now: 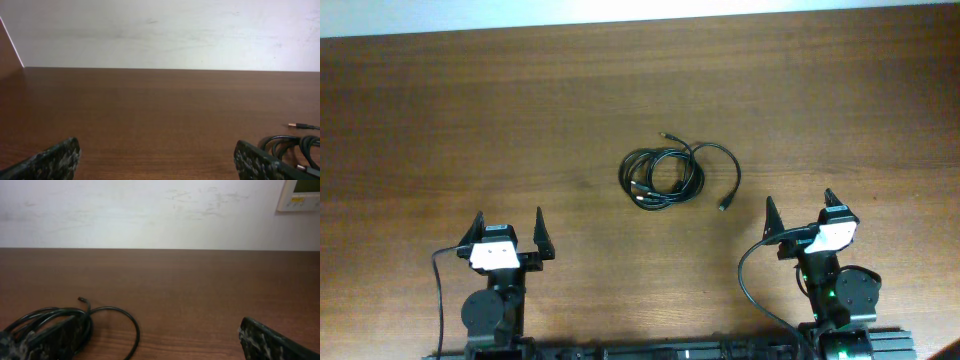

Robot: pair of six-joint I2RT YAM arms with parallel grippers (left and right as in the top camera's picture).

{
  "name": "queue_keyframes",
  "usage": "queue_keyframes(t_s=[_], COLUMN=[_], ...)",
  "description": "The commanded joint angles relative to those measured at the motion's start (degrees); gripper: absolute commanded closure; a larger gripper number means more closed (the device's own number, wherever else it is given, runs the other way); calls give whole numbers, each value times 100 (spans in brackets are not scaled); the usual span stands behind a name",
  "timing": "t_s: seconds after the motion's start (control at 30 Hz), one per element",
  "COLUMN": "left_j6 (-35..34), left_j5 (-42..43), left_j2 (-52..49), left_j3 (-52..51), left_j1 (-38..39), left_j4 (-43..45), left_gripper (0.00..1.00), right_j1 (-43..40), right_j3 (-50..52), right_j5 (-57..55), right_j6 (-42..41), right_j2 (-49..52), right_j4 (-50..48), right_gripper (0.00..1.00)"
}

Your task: Untangle cables

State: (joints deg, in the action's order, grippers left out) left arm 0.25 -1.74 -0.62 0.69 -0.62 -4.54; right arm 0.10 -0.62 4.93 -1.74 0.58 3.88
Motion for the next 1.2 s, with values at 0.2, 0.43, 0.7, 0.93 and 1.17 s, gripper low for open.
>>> queue_keyframes(t_s=[0.2, 0.43, 0.7, 0.93, 1.17], left_j6=[48, 48, 48, 66, 66], left_j5=[46, 46, 46, 44, 44], left_j2=[-15, -15, -15, -15, -15], left_j3=[7, 7, 7, 7, 7], left_j1=[400, 400, 400, 400, 396], left_j4=[-66, -66, -66, -68, -13], left_gripper=[1, 1, 1, 1, 1], right_j1=[26, 26, 26, 26, 26], right_j3=[31, 31, 31, 31, 31], right_j5=[-109, -109, -109, -109, -411], right_j6=[-24, -24, -24, -24, 103], right_j2=[26, 26, 26, 26, 26], right_j4=[42, 42, 42, 42, 24], right_gripper=[2, 2, 2, 2, 2])
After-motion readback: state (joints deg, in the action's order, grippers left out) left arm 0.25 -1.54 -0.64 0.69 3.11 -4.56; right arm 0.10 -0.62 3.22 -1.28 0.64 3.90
